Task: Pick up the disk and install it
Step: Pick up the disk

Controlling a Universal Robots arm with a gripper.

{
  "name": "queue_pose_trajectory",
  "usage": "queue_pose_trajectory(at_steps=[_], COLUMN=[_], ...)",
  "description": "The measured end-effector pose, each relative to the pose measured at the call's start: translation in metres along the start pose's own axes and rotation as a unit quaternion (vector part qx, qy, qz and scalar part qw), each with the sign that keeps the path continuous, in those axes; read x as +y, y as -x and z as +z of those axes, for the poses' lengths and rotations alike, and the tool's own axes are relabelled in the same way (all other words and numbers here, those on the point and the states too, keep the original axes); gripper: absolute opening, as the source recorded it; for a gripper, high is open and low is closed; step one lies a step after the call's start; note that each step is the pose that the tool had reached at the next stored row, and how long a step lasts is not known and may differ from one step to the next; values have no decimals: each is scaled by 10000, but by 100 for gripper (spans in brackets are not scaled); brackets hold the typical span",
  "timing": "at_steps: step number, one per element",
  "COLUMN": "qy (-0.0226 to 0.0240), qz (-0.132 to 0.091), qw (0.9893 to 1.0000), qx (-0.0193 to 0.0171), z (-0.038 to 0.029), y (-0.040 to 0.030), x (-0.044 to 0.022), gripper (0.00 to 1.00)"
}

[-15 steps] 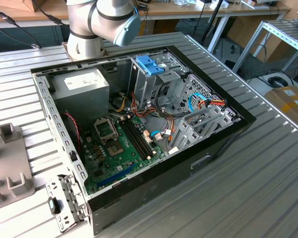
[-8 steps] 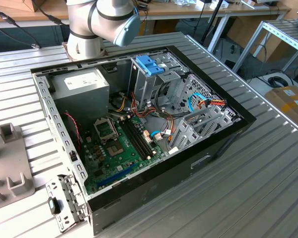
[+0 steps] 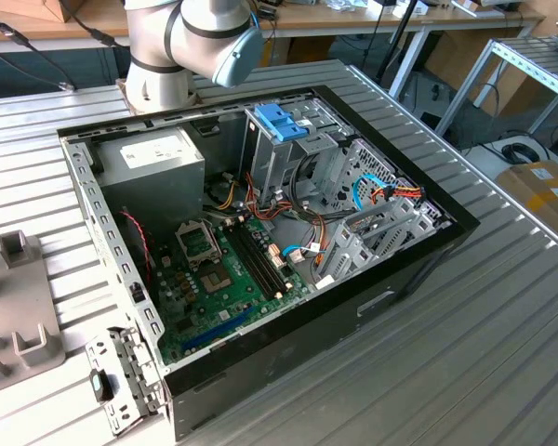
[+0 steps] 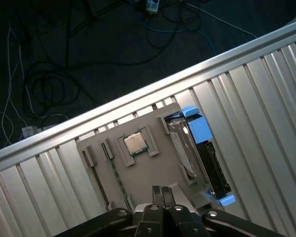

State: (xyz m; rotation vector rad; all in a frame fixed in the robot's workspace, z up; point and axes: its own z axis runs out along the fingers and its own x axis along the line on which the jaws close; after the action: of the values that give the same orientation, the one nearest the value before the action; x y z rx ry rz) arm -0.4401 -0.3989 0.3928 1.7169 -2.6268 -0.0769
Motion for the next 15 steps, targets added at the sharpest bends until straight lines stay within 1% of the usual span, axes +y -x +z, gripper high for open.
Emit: queue_pose_trajectory(at_steps=[15], qy=[7], qz=[-289], qw=[9996], qx=[12], z=[0], y=[0], x=[0], gripper=[11])
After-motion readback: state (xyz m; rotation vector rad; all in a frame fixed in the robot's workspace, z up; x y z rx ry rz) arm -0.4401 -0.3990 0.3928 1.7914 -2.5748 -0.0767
